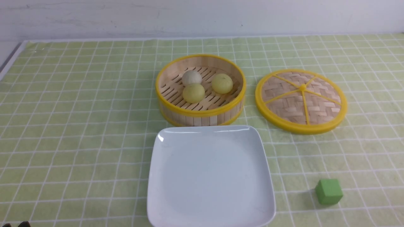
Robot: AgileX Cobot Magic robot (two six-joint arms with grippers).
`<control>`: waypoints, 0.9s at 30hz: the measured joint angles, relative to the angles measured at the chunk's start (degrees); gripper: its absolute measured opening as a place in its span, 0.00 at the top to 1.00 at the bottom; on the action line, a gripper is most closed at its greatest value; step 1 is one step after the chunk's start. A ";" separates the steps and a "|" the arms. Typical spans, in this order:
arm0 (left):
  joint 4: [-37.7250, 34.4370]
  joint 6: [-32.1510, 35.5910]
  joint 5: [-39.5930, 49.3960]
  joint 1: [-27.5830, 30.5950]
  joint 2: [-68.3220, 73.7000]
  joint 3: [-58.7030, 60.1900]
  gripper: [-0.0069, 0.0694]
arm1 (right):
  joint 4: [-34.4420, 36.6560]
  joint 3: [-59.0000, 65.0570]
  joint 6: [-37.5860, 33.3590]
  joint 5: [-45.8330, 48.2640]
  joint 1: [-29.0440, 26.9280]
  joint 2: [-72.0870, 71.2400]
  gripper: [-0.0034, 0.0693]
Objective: Put the steamed buns into the plate on the green tablecloth.
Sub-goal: 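Reach toward a bun in the bamboo steamer with the right gripper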
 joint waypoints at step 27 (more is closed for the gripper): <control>-29.68 -27.58 0.29 0.00 0.00 0.12 0.59 | 25.12 0.35 22.82 -0.95 0.00 0.00 0.62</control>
